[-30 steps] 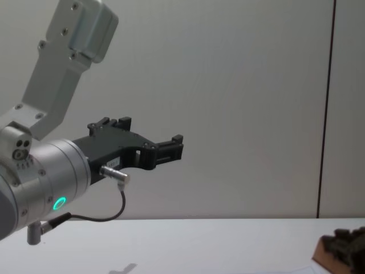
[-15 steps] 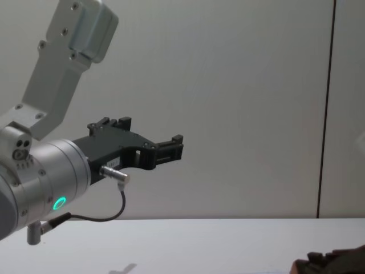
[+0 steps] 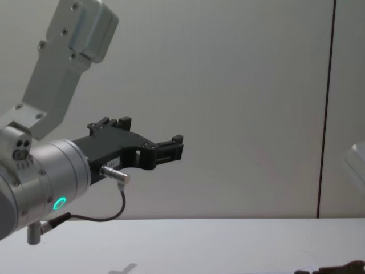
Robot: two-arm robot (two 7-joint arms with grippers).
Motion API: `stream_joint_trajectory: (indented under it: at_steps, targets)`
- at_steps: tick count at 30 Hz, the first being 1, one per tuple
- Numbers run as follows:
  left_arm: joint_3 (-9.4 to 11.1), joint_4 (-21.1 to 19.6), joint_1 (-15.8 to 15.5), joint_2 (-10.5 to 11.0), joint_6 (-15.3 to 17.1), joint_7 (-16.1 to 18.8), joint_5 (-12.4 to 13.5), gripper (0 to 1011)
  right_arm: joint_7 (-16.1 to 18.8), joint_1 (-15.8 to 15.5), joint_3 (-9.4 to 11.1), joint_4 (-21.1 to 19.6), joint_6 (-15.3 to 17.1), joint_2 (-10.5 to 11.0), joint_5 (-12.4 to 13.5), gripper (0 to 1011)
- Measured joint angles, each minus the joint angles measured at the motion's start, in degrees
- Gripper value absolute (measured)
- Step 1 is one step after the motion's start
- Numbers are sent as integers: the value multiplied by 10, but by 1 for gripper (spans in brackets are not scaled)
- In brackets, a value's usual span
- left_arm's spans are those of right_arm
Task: Use the one hand to pick up the stamp and affix it onto the A4 paper.
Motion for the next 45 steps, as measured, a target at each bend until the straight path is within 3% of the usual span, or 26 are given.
stream_joint_trajectory:
  at_steps: [13,26,35,45]
  targets:
    - [0,0,0,0,0,0,0,1001,5,1,-8,18,-4,-2,-24,190]
    - [0,0,0,0,0,0,0,1001,7,3,-9,32,-8,-3,-29,190]
    - [0,0,0,0,0,0,0,1001,2,3,-6,28,-13,-2,-10,191]
    - [0,0,0,0,0,0,0,1001,-11,4,5,-10,-27,1,23,190]
